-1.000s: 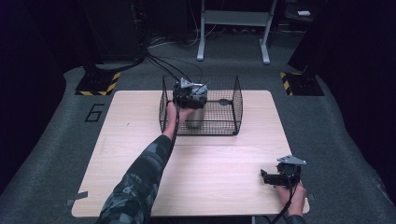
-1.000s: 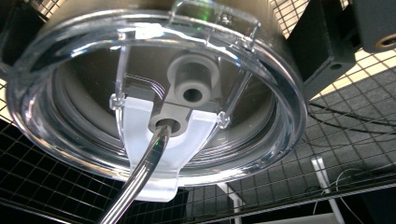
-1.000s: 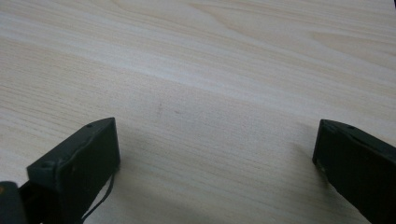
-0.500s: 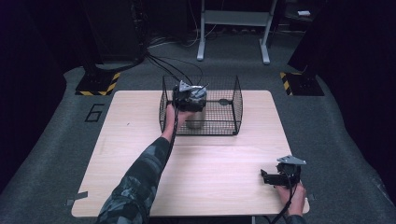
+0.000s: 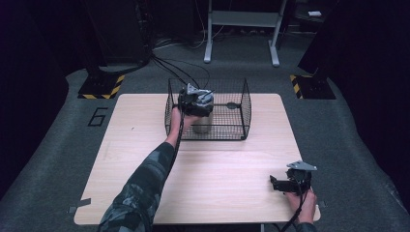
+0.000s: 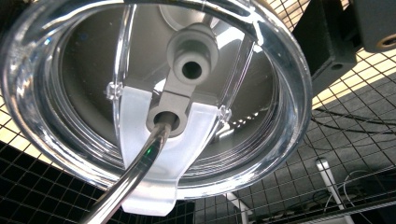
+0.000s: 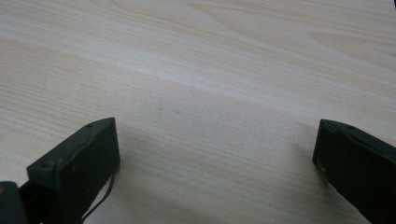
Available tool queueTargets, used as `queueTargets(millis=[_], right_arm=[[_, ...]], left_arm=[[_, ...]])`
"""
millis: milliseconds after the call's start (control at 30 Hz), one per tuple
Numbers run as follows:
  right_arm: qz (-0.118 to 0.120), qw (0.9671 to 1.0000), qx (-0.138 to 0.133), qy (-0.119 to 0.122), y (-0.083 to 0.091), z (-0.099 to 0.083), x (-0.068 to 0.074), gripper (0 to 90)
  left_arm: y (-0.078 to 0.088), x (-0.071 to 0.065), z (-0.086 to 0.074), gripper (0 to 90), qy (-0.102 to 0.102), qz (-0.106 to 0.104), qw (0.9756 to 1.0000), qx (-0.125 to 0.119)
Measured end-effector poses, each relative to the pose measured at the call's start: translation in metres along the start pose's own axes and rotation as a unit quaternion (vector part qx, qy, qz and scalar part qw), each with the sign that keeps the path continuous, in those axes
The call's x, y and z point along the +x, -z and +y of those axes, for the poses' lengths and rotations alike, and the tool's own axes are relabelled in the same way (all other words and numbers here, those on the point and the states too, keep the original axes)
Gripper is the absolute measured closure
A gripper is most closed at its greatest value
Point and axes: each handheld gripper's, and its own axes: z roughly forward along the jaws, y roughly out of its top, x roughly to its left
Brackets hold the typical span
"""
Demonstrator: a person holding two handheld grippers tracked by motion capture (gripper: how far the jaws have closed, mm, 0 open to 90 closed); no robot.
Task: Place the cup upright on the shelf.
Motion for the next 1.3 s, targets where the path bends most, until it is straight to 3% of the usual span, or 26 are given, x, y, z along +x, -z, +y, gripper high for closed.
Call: queueTargets(millis=[367,633,1000,1300], right_arm=[[0.0,1.0,0.0,0.0,0.0,0.0,0.0,0.2],[0.0,1.0,0.0,0.0,0.0,0.0,0.0,0.2],[0.0,1.0,0.0,0.0,0.0,0.0,0.0,0.2],[0.0,1.0,0.0,0.0,0.0,0.0,0.0,0.2]], left_arm=[[0.006,-0.003,0.0,3.6,-0.014,0.003,0.9998,0.012],[0.012,-0.004,0.0,2.3,0.002,0.001,0.9999,0.01],[0.041,-0.002,0.008,0.0,0.0,-0.014,0.9995,0.03],[0.085,-0.007,0.013,0.0,-0.012,-0.036,0.9988,0.03]])
